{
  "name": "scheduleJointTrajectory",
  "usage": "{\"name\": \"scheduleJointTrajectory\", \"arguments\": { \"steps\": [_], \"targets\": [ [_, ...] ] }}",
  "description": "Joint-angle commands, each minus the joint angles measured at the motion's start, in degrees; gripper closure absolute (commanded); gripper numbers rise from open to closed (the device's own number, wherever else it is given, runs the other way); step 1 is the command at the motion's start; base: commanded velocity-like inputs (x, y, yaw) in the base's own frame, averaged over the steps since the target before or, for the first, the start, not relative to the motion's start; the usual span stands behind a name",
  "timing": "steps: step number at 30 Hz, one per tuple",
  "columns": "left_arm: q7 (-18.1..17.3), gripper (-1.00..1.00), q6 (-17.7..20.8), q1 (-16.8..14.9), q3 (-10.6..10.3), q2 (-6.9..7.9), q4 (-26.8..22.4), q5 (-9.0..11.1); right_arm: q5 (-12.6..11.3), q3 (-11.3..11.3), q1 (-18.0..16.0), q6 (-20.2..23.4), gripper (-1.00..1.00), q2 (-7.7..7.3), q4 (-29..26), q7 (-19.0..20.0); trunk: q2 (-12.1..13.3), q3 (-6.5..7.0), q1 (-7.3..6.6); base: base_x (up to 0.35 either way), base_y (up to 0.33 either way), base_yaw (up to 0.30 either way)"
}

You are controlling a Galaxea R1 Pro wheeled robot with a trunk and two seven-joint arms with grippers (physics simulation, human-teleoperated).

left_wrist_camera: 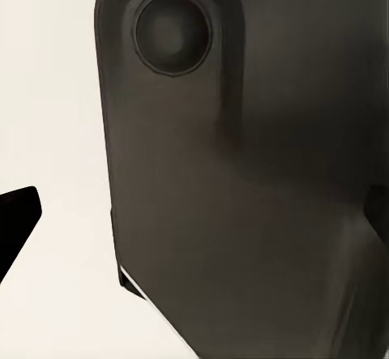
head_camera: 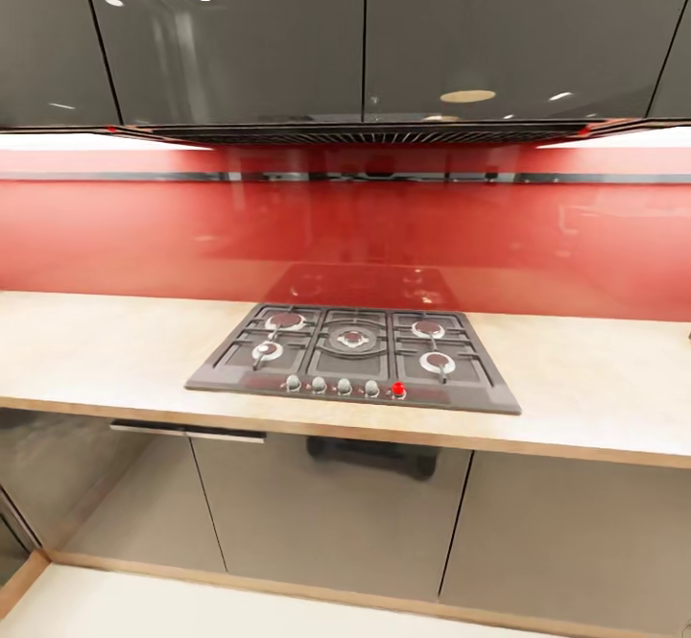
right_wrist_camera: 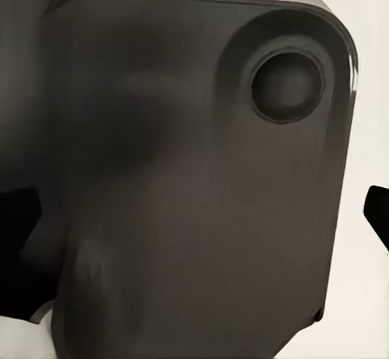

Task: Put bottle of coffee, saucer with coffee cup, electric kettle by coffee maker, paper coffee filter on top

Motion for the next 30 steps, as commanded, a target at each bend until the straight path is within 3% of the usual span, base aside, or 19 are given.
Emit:
{"name": "scheduleJointTrajectory", "arguments": {
  "steps": [1,25,30],
  "targets": [
    [0.0,-1.00,0.0,0.0,0.1,-0.01,0.0,0.0,0.0,0.0,0.0,0.0,-1.00,0.00,0.0,0.0,0.0,-0.08,0.00,0.000,0.000,0.224],
    [0.0,-1.00,-0.2,0.1,-0.3,-0.30,0.0,-0.6,0.2,0.4,0.0,-1.2,-1.00,-0.01,0.0,-0.1,0.0,-0.98,0.00,-0.003,-0.008,0.248],
    [0.3,-1.00,-3.5,0.1,-0.1,-0.22,0.0,-0.1,0.2,0.4,0.0,-1.8,-1.00,-0.01,0.0,-0.1,0.0,-1.11,0.00,-0.101,-0.216,0.266]
  ]
}}
